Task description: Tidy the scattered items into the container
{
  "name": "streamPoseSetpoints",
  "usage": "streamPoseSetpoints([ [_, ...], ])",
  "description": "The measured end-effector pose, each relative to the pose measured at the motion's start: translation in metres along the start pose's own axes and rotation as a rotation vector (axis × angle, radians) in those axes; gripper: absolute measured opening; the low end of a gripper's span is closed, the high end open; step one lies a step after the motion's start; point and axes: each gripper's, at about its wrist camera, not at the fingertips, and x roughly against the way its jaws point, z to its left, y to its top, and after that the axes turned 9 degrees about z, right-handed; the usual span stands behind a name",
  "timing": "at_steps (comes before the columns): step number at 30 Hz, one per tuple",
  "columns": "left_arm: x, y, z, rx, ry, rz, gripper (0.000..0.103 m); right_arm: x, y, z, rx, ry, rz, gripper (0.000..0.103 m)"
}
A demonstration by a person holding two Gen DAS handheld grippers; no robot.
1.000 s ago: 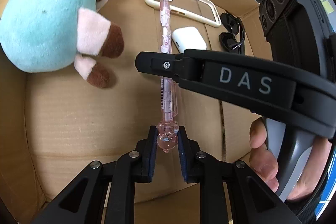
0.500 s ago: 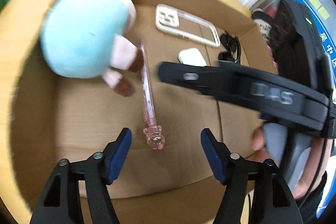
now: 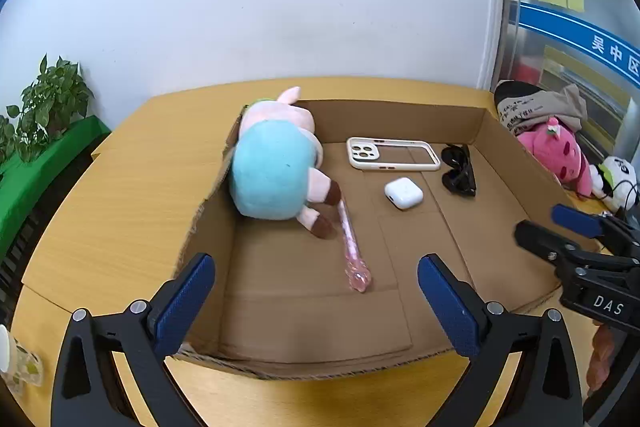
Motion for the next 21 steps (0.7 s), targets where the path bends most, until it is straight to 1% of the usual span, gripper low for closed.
streamPoseSetpoints([
  [3, -0.001, -0.014, -0.011, -0.033, 0.022, -0.034, 0.103, 0.005, -0.014, -0.019, -0.024, -0.062, -0.040, 0.077],
  [5, -0.004, -0.021, -0.019, -0.053, 0.034, -0.056, 0.103, 0.000, -0.024, -0.027, -0.027, -0.086, -0.038, 0.077],
  [8, -0.009, -0.031, -0.028, -0.058, 0.033, -0.060, 0.103, -0.007, -0.036, -0.033, -0.042, -0.093, -0.030, 0.077],
  [11, -0.019, -0.041, -0.030, -0.028, 0.003, -0.066, 0.103, -0.013, -0.046, -0.031, -0.020, -0.112, -0.044, 0.079],
  [12, -0.021, -0.045, -0.029, -0.002, -0.012, -0.085, 0.103, -0.013, -0.048, -0.029, -0.012, -0.121, -0.061, 0.079],
  [13, -0.022, -0.046, -0.029, 0.004, -0.002, -0.106, 0.103, -0.014, -0.050, -0.029, -0.010, -0.124, -0.069, 0.079],
  [14, -0.022, -0.048, -0.030, -0.002, 0.010, -0.130, 0.103, -0.014, -0.051, -0.029, -0.011, -0.125, -0.076, 0.080],
  [17, -0.022, -0.051, -0.032, 0.001, 0.022, -0.162, 0.103, -0.015, -0.053, -0.029, -0.001, -0.130, -0.107, 0.082],
  [19, -0.022, -0.054, -0.033, -0.001, 0.023, -0.197, 0.103, -0.014, -0.055, -0.029, -0.001, -0.133, -0.132, 0.083],
  [21, -0.022, -0.056, -0.033, 0.000, 0.026, -0.211, 0.103, -0.013, -0.058, -0.028, 0.001, -0.138, -0.164, 0.083],
])
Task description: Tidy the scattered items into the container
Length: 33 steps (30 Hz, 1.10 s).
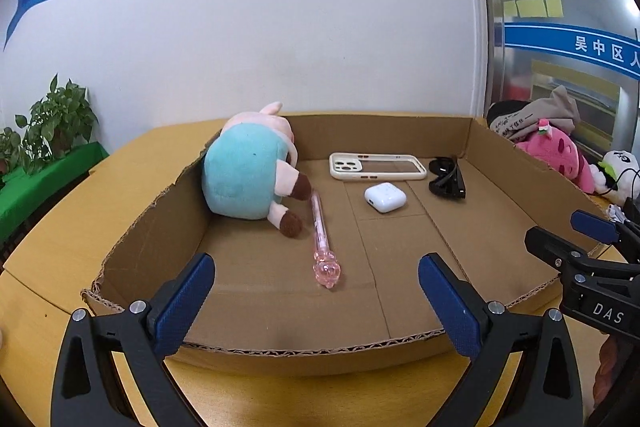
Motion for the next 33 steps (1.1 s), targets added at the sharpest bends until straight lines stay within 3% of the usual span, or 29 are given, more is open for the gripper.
streamPoseSetpoints([
  [33, -0.0029, 0.0005, -0.0006, 0.005, 0.010, 0.008, 0.103, 0.0009, -0.0002, -0.0001, -0.001, -0.002, -0.012, 0.088],
])
